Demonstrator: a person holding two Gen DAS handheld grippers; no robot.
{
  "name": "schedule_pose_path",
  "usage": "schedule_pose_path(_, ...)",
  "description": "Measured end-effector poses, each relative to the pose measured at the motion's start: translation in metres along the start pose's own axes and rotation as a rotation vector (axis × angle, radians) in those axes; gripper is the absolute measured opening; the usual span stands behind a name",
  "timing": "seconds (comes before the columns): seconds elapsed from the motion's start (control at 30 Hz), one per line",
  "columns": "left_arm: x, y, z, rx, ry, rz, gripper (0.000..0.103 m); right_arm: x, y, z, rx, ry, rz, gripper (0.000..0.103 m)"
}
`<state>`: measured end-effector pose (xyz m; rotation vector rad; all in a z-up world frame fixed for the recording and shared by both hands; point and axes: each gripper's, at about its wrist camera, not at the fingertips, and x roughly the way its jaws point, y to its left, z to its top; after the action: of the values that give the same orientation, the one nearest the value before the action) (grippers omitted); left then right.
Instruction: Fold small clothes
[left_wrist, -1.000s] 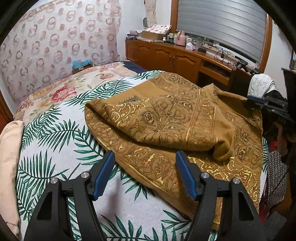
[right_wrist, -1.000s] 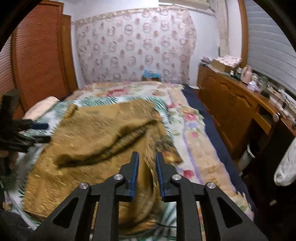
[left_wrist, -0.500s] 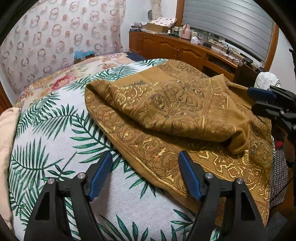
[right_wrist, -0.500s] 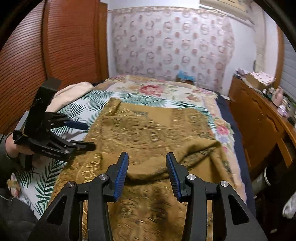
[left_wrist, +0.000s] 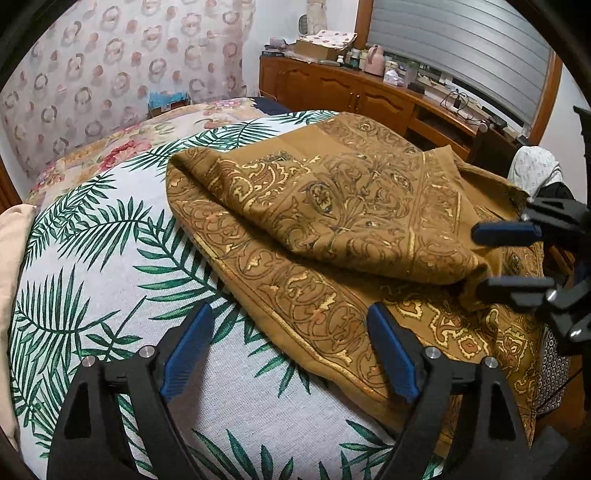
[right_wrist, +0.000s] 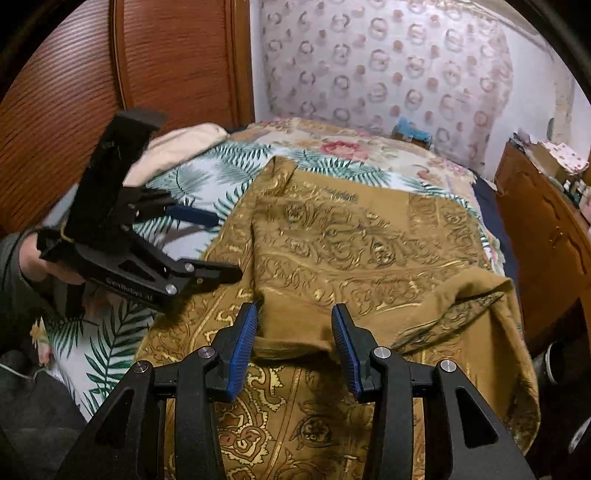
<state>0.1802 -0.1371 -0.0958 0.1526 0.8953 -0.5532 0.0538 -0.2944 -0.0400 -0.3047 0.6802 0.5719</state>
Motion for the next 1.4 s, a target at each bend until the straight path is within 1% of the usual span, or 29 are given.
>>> schedule_pose_path(0.17, -0.002, 0.002, 0.0, -0.01, -0.004, -0.009, 0.086, 0.018, -0.002, 0.003, -0.015, 0.053, -0.01, 0.044)
schedule_pose_path(0.2, -0.002, 0.004, 0.0, -0.014, -0.007, -0.016, 0.086, 0.018, -0.003, 0.005, -0.02, 0.056, -0.008, 0.042)
schedule_pose_path(0.23, -0.004, 0.006, 0.0, -0.019, -0.008, -0.024, 0.086, 0.018, -0.005, 0.008, -0.028, 0.058, -0.003, 0.035)
schedule_pose_path(0.3, -0.009, 0.011, -0.001, -0.036, -0.019, -0.051, 0.086, 0.015, -0.008, 0.015, -0.051, 0.055, -0.012, 0.012)
schedule_pose_path(0.33, -0.013, 0.013, -0.001, -0.039, -0.032, -0.062, 0.086, 0.012, -0.01, 0.021, -0.072, 0.045, -0.052, 0.01)
schedule_pose_path(0.37, -0.018, 0.014, 0.0, -0.041, -0.052, -0.068, 0.086, 0.009, -0.014, 0.027, -0.084, 0.033, -0.079, 0.01)
schedule_pose_path(0.43, -0.027, 0.017, 0.003, -0.036, -0.083, -0.055, 0.086, 0.004, -0.027, 0.044, -0.085, 0.015, -0.096, 0.009)
schedule_pose_path(0.57, -0.045, 0.023, 0.012, -0.051, -0.153, -0.042, 0.086, 0.004, -0.056, 0.082, -0.105, -0.007, -0.186, 0.009)
schedule_pose_path(0.7, -0.05, 0.03, 0.019, -0.059, -0.182, -0.019, 0.086, 0.018, -0.087, 0.118, -0.129, -0.005, -0.285, 0.008)
schedule_pose_path(0.83, -0.047, 0.035, 0.021, -0.064, -0.186, -0.007, 0.086, 0.043, -0.117, 0.144, -0.113, 0.024, -0.338, 0.008)
schedule_pose_path(0.97, -0.038, 0.04, 0.02, -0.067, -0.168, 0.004, 0.086, 0.084, -0.138, 0.159, -0.066, 0.079, -0.352, 0.009)
schedule_pose_path(1.07, -0.033, 0.04, 0.018, -0.066, -0.151, 0.004, 0.086, 0.11, -0.151, 0.169, -0.003, 0.123, -0.326, 0.022)
schedule_pose_path(1.1, -0.032, 0.04, 0.017, -0.064, -0.148, 0.006, 0.086, 0.115, -0.153, 0.17, 0.015, 0.131, -0.326, 0.024)
schedule_pose_path(1.17, -0.031, 0.037, 0.016, -0.057, -0.143, 0.016, 0.086, 0.114, -0.155, 0.175, 0.041, 0.125, -0.307, 0.025)
schedule_pose_path(1.23, -0.031, 0.034, 0.016, -0.048, -0.142, 0.021, 0.086, 0.11, -0.156, 0.175, 0.069, 0.125, -0.306, 0.032)
schedule_pose_path(1.27, -0.031, 0.033, 0.014, -0.047, -0.142, 0.022, 0.086, 0.105, -0.163, 0.174, 0.078, 0.126, -0.309, 0.04)
schedule_pose_path(1.3, -0.031, 0.032, 0.014, -0.048, -0.143, 0.022, 0.086, 0.102, -0.162, 0.172, 0.085, 0.129, -0.312, 0.043)
schedule_pose_path(1.4, -0.033, 0.031, 0.013, -0.057, -0.146, 0.018, 0.086, 0.082, -0.162, 0.163, 0.104, 0.119, -0.304, 0.043)
